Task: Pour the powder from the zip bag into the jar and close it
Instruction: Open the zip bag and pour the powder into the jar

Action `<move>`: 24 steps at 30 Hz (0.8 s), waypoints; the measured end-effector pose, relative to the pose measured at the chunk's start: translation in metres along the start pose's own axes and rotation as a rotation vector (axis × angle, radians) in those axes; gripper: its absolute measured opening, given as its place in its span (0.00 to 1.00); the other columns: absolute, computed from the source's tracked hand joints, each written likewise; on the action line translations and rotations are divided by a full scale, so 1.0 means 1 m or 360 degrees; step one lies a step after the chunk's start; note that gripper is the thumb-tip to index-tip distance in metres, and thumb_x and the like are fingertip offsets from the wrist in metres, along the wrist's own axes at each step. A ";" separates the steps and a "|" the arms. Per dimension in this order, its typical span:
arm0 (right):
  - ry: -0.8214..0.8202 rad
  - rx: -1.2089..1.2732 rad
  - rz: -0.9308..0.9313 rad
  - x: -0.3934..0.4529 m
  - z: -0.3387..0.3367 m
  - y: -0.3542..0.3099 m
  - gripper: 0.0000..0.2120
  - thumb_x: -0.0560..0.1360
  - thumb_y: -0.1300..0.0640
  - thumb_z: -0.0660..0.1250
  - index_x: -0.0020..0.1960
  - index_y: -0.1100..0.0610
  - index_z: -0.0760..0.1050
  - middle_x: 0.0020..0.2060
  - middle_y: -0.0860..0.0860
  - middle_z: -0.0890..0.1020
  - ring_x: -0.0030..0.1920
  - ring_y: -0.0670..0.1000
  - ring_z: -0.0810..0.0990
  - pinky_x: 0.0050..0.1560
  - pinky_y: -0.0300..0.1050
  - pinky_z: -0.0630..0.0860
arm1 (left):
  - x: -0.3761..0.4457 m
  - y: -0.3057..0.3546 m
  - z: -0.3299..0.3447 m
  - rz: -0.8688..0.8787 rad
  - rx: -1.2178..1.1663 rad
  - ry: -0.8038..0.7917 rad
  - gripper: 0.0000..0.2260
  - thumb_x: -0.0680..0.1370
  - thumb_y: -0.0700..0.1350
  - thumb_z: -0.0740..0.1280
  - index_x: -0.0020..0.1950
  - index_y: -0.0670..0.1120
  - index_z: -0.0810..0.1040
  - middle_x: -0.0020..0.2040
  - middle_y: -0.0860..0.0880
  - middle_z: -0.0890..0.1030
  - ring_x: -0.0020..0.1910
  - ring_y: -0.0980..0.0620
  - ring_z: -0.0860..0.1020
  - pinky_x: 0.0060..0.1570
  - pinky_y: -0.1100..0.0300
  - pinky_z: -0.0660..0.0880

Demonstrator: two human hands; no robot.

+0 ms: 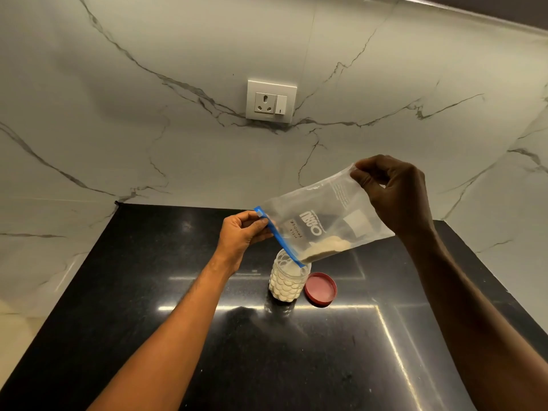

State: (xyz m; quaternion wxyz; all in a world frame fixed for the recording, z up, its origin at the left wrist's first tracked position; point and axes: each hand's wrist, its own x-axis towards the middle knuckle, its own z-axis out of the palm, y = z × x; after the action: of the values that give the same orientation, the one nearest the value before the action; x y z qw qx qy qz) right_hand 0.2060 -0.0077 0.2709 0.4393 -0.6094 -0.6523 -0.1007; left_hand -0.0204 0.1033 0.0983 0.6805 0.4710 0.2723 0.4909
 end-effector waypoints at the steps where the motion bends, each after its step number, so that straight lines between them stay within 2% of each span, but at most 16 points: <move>1: 0.0008 -0.0006 -0.0007 0.000 0.000 0.000 0.07 0.76 0.58 0.71 0.50 0.61 0.82 0.43 0.52 0.84 0.42 0.48 0.81 0.44 0.21 0.70 | 0.000 -0.001 0.000 -0.0001 0.0005 0.0005 0.06 0.78 0.36 0.69 0.54 0.40 0.82 0.52 0.41 0.86 0.52 0.42 0.86 0.47 0.56 0.84; 10: 0.0050 0.0013 0.0004 -0.001 0.000 0.001 0.07 0.75 0.58 0.71 0.51 0.60 0.82 0.43 0.51 0.84 0.41 0.46 0.80 0.43 0.21 0.71 | 0.003 0.003 -0.001 0.0012 -0.0060 0.0028 0.06 0.76 0.38 0.71 0.52 0.42 0.83 0.52 0.41 0.86 0.52 0.42 0.85 0.46 0.55 0.84; 14: 0.0015 0.0022 -0.0010 -0.001 0.001 -0.001 0.08 0.75 0.58 0.71 0.51 0.61 0.82 0.43 0.52 0.84 0.41 0.47 0.81 0.43 0.21 0.72 | 0.002 0.003 -0.002 0.0012 -0.0043 0.0053 0.06 0.78 0.35 0.68 0.54 0.40 0.82 0.51 0.41 0.87 0.52 0.42 0.86 0.46 0.55 0.84; 18: -0.0017 0.0024 -0.0007 0.001 0.000 -0.002 0.08 0.75 0.58 0.71 0.51 0.61 0.83 0.43 0.52 0.85 0.42 0.47 0.82 0.43 0.21 0.71 | 0.002 0.003 -0.003 0.0021 -0.0032 0.0043 0.06 0.78 0.36 0.68 0.53 0.42 0.83 0.52 0.41 0.86 0.52 0.42 0.85 0.49 0.52 0.84; 24: -0.0027 0.0057 -0.0016 0.002 -0.001 -0.005 0.08 0.75 0.58 0.72 0.51 0.60 0.83 0.43 0.50 0.84 0.42 0.47 0.82 0.43 0.22 0.73 | 0.001 0.005 -0.004 0.0030 -0.0058 0.0041 0.06 0.77 0.37 0.69 0.53 0.43 0.83 0.52 0.41 0.86 0.53 0.41 0.85 0.48 0.54 0.83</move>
State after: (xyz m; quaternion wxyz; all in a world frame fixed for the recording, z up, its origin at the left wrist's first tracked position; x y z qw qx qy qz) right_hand 0.2017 -0.0082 0.2746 0.4441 -0.5989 -0.6609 -0.0859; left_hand -0.0254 0.1058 0.1008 0.6806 0.4548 0.2676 0.5083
